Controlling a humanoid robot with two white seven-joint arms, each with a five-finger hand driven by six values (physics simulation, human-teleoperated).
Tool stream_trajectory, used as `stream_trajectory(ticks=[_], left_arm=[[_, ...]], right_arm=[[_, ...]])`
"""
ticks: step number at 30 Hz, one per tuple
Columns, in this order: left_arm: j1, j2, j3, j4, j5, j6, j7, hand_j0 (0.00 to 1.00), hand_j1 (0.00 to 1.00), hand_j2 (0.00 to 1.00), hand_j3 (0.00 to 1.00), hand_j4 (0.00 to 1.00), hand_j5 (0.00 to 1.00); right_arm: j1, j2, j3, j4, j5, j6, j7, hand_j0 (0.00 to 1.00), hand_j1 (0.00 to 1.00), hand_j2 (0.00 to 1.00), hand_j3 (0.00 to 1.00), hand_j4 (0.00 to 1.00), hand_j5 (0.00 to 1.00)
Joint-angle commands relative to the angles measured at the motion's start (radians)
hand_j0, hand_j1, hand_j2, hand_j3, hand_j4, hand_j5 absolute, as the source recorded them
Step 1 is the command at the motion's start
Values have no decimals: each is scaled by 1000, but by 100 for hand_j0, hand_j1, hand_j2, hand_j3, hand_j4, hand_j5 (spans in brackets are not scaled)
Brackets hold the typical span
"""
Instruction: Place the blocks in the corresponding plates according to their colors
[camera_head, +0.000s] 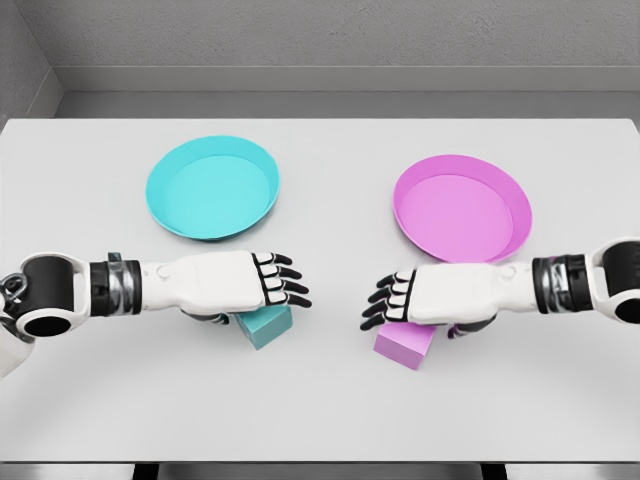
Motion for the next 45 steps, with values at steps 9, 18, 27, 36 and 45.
stream_trajectory(ticks=[9,18,27,36,45], left_arm=[[-9,0,-22,-8,5,2,3,100,100,100,100,100,100],[-8,10,-23,-18,-9,2,0,63,63,63,63,63,63],[-8,14,-22,-18,-10,2,-18,46,46,46,46,46,46],[-31,30,0,-15,1,2,-10,46,46,46,46,46,46],[-100,30,53,11,44,2,-9,46,46,46,46,46,46]], right_arm=[[-6,35,47,1,-3,2,3,96,96,96,96,96,96],[-9,30,38,1,-3,2,46,50,50,50,50,50,50],[-25,26,23,1,-3,2,44,50,50,50,50,50,50],[-43,26,-51,1,-5,2,44,48,48,48,48,48,48],[-81,32,-56,33,-5,2,44,49,49,49,49,49,49]])
